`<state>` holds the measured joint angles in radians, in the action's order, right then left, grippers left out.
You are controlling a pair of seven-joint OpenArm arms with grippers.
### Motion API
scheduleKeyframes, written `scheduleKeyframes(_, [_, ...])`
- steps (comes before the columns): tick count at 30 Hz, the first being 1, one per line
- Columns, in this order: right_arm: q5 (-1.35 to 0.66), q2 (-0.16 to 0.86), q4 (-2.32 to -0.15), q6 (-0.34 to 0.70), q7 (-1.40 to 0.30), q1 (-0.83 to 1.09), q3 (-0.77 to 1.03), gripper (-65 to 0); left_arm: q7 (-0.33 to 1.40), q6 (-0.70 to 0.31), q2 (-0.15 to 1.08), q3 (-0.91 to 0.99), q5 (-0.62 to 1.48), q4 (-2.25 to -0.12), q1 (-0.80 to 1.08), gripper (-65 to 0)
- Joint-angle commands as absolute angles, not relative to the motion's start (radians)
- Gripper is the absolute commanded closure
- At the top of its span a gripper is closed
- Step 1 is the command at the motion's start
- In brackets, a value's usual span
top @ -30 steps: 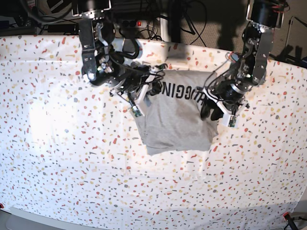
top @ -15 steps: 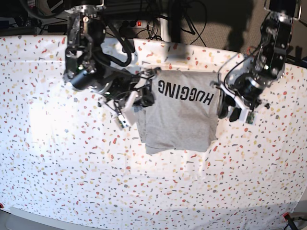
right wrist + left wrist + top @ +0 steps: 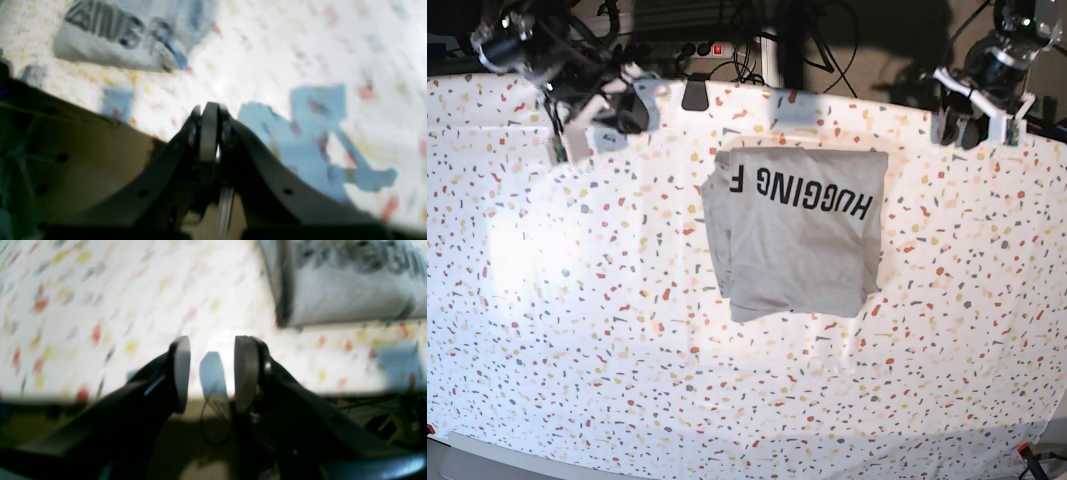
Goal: Fold the T-shirt properly
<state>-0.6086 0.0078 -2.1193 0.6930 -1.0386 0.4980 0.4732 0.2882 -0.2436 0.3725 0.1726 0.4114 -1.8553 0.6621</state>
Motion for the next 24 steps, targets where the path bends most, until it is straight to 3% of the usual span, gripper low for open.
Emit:
scheduleKeyframes(1, [-0.638,0.006,-2.147,0.698,-1.013,0.534,0.497,0.0,0.254,-0.251,0.382,0.193,0.420,-1.875,0.700,-21.4])
scheduleKeyframes(7, [-0.667,-0.040,-2.152,0.698,-1.007,0.755,0.638,0.0,0.246,-0.254,0.382,0.242,0.409,-1.874,0.888,-21.4])
scheduleKeyframes(13, [-0.544,-0.104,-2.078,0.698,-0.992,0.868,0.667,0.0,0.260,-0.270,0.354,0.241,0.366,-1.818,0.992,-21.4])
scheduleKeyframes(19, [-0.442,-0.088,-1.772,0.698,-0.855,0.820,0.667,0.0,0.258,-0.400,0.268,0.241,0.366,-1.532,0.908,-21.4])
scheduleKeyframes(24, [-0.380,0.016,-1.439,0.698,-0.778,0.705,0.664,0.0,0.183,-0.428,0.211,0.241,0.258,-1.196,0.770,-21.5])
